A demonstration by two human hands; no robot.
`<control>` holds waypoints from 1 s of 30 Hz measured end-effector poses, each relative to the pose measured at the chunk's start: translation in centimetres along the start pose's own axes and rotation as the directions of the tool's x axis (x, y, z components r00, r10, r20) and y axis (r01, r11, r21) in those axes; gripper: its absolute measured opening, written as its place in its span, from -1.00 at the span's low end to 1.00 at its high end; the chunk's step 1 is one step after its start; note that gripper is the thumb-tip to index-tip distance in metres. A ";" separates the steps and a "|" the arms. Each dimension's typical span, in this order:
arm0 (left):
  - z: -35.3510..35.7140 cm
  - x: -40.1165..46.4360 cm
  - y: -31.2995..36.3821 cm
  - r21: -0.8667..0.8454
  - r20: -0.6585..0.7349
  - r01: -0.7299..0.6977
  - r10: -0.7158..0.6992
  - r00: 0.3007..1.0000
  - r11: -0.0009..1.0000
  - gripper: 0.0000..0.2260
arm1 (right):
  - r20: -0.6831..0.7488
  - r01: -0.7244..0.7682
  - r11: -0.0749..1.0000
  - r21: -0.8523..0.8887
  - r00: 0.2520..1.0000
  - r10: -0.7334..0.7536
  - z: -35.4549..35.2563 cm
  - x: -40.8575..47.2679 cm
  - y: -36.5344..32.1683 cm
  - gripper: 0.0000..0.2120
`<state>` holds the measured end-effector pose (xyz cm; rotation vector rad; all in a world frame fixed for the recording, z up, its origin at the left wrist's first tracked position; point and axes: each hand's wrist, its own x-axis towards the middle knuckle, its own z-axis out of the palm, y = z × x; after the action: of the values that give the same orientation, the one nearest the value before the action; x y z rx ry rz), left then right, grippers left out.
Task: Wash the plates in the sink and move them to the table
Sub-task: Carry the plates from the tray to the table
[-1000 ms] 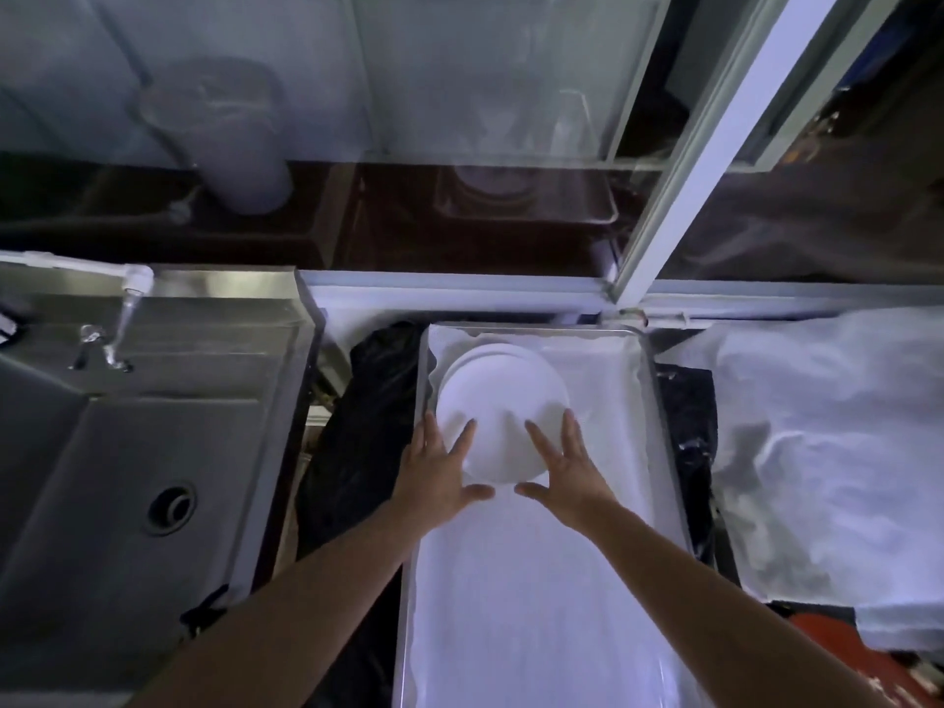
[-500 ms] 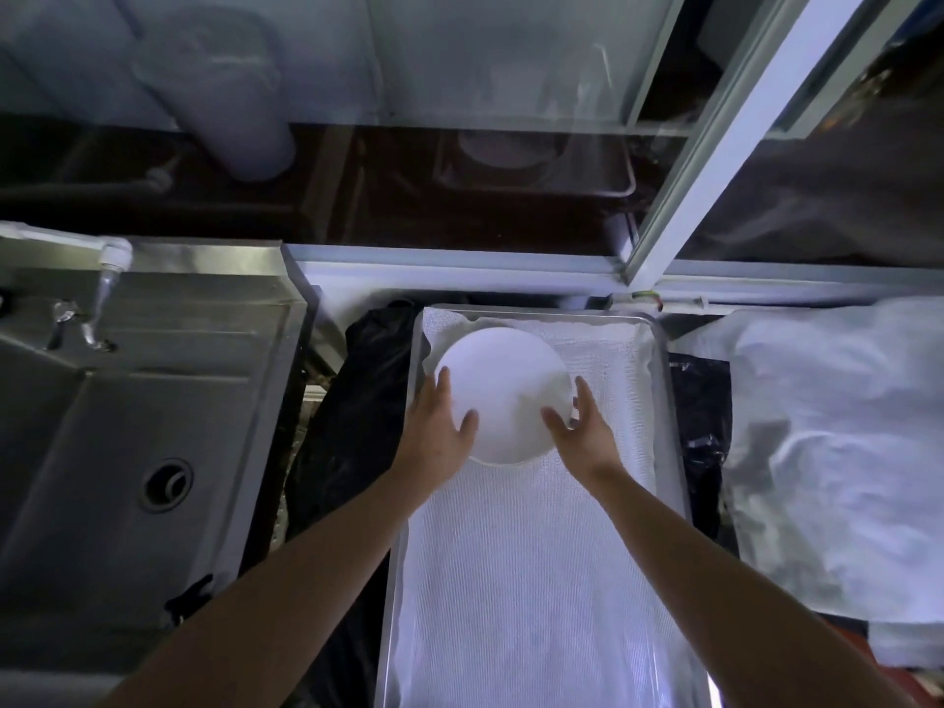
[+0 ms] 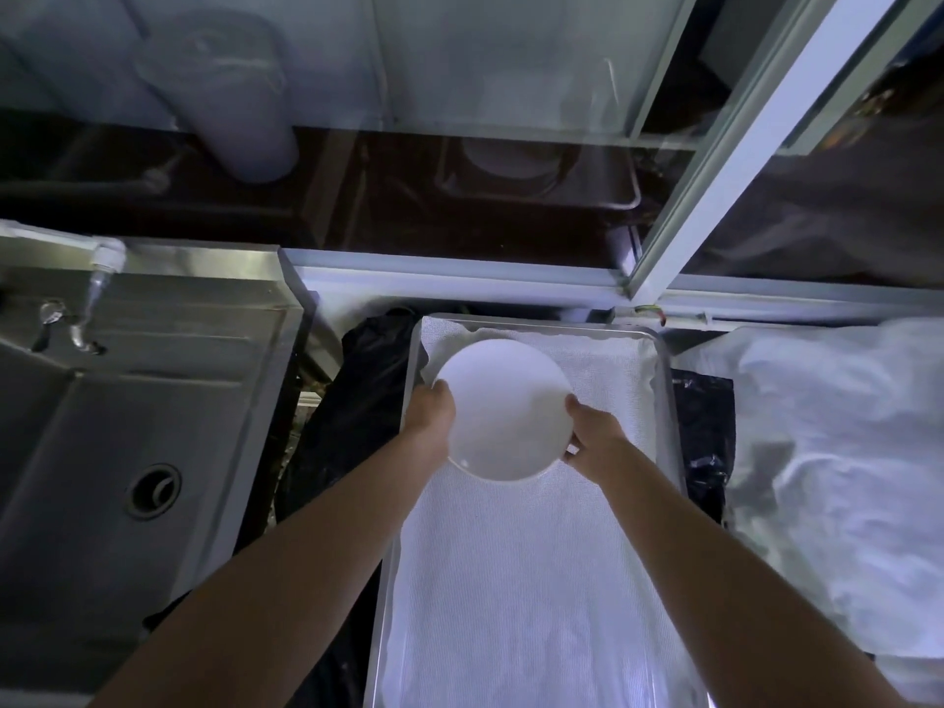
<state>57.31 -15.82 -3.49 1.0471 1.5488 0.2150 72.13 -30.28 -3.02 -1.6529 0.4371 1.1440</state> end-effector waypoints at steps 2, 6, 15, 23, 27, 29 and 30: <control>0.0 -0.9 0.4 -0.023 0.037 -0.015 0.016 0.999 1.000 -0.60 | 0.008 -0.010 0.998 0.066 1.000 0.010 -0.3 -0.4 0.0 -0.75; -0.9 -2.4 0.5 -0.142 0.049 0.009 -0.002 0.999 0.990 -0.65 | 0.043 -0.008 0.990 0.140 0.999 0.002 -1.6 -1.9 0.2 -0.74; -6.5 -8.1 -0.8 -0.220 0.329 0.191 -0.111 0.938 0.957 -0.74 | 0.058 -0.089 0.984 0.156 0.995 0.081 -5.2 -8.8 2.8 -0.68; -13.0 -14.8 -6.8 -0.149 0.447 0.173 -0.090 0.890 0.974 -0.72 | 0.102 -0.094 0.992 0.086 0.991 0.085 -7.7 -16.3 7.8 -0.64; -17.5 -19.0 -11.1 -0.184 0.425 0.154 -0.063 0.903 0.971 -0.70 | 0.201 -0.082 0.996 -0.016 0.976 0.084 -8.1 -19.6 10.4 -0.64; -20.0 -21.4 -13.8 -0.248 0.412 0.171 -0.056 0.910 0.954 -0.67 | 0.258 -0.074 0.993 -0.091 0.961 0.095 -7.6 -21.3 11.6 -0.67; -21.3 -22.5 -15.3 -0.279 0.404 0.179 -0.054 0.913 0.943 -0.65 | 0.290 -0.066 0.988 -0.136 0.951 0.103 -7.2 -22.2 12.2 -0.67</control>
<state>29.13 -31.91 8.46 0.6916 1.1620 0.1480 55.78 -46.93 9.28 -1.5460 0.2490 1.4839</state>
